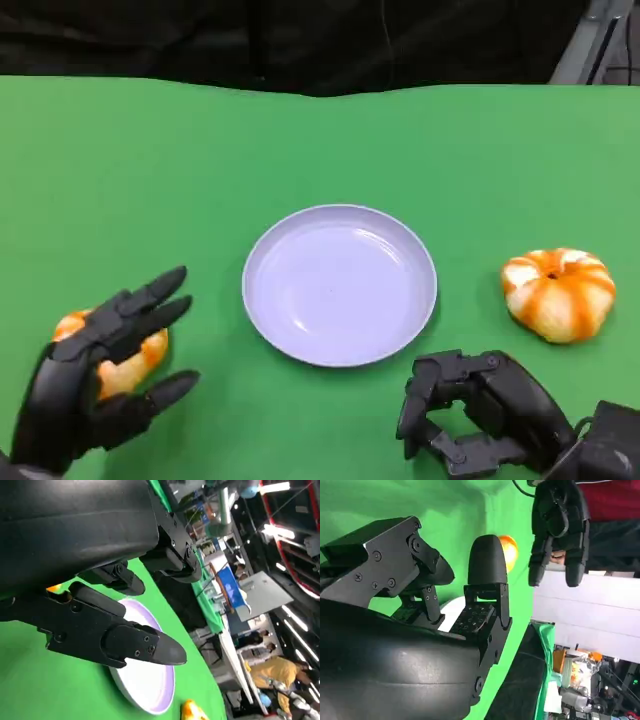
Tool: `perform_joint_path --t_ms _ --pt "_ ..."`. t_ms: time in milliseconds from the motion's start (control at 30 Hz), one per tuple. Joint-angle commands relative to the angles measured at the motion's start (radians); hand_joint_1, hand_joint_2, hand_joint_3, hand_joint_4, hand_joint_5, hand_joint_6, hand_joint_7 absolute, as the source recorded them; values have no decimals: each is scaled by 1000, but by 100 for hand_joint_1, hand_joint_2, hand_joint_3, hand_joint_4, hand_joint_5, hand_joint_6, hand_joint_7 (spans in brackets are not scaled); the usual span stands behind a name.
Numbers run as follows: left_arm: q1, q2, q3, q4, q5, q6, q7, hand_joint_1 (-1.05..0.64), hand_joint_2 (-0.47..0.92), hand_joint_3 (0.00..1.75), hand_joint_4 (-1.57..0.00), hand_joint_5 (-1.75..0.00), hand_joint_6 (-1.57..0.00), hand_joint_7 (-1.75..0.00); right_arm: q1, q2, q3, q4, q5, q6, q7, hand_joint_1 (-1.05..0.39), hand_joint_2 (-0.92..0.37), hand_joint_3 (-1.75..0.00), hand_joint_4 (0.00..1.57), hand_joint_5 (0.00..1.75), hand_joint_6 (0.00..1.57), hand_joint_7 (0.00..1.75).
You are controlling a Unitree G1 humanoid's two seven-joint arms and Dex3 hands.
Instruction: Grasp the bread from the table and place it into the plate.
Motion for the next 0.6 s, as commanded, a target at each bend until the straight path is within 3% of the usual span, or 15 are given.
perform_joint_path --t_ms 33,433,600 --pt "32 44 38 -67 57 0 62 -66 92 15 -49 0 -51 -1 -2 -14 -10 -2 6 0 7 10 -58 -108 94 135 92 108" --pt "57 101 94 -120 343 58 316 -74 92 13 -49 -1 -58 -2 -10 -10 -12 14 1 -13 3 9 -58 -107 94 133 92 109" --pt "80 135 92 -177 472 163 409 -81 92 12 -51 -1 -61 -2 -3 -9 -11 2 9 1 9 11 -59 -107 94 133 92 108"
